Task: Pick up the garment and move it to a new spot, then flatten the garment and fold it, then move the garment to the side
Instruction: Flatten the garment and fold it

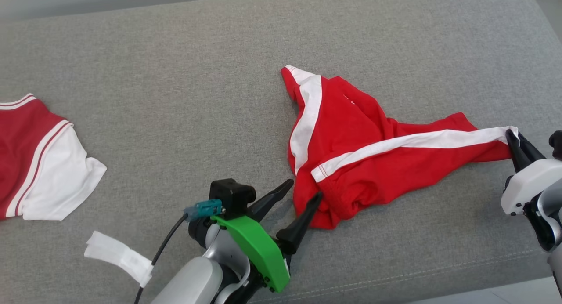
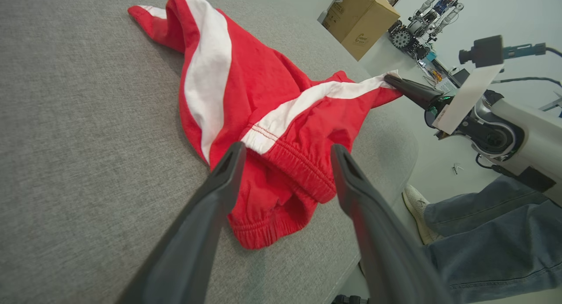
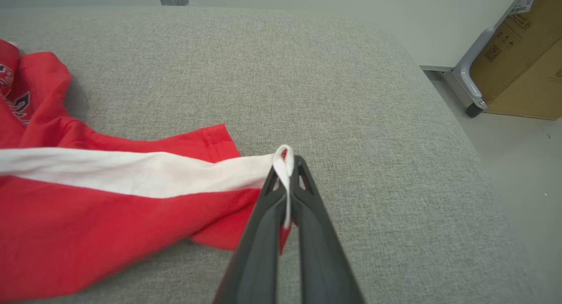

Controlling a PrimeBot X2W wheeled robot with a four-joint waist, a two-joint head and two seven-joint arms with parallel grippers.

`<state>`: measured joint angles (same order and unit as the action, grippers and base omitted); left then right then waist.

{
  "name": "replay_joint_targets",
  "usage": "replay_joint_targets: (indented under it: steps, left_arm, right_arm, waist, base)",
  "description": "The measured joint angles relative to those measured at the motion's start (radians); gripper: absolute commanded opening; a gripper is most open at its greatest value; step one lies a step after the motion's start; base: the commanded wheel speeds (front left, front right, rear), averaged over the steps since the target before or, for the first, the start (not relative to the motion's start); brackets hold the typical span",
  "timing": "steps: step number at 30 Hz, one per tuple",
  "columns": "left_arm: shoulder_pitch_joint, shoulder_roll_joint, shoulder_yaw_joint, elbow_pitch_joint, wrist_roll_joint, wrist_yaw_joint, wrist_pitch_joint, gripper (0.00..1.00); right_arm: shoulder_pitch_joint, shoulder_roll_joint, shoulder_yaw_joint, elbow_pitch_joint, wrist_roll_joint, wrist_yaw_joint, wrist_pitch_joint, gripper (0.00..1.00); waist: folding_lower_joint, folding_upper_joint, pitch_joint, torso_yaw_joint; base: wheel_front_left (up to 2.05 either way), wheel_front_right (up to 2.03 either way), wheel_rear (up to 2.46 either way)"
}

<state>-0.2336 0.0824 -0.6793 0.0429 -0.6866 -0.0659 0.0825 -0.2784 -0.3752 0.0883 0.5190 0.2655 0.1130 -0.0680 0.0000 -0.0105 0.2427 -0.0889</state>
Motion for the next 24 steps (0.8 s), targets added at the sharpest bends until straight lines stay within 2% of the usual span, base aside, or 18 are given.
replay_joint_targets:
  steps: [3, 12, 19, 24]
  left_arm:
    - [-0.032, -0.024, 0.002, 0.026, -0.040, 0.000, 0.040, 1.00]
    - [-0.119, -0.011, 0.037, 0.123, -0.062, 0.036, 0.137, 1.00]
    - [-0.121, -0.025, 0.036, 0.146, -0.198, 0.030, 0.205, 1.00]
    - [-0.127, -0.030, 0.039, 0.141, -0.240, 0.029, 0.228, 1.00]
  right_arm:
    - [-0.001, 0.011, 0.016, -0.019, 0.000, 0.000, 0.000, 0.00]
    - [-0.028, 0.064, 0.051, -0.045, 0.000, 0.001, -0.002, 0.00]
    - [-0.027, 0.066, 0.041, -0.037, 0.000, -0.001, -0.020, 0.00]
    - [-0.026, 0.066, 0.037, -0.028, 0.000, -0.010, -0.028, 0.00]
  waist:
    - [0.0000, 0.0000, 0.019, -0.011]
    - [0.0000, 0.0000, 0.079, -0.061]
    - [0.0000, 0.0000, 0.110, -0.100]
    - [0.0000, 0.0000, 0.111, -0.102]
  base:
    - [0.00, 0.00, 0.00]
    - [0.00, 0.00, 0.00]
    - [0.00, 0.00, 0.00]
    - [0.00, 0.00, 0.00]
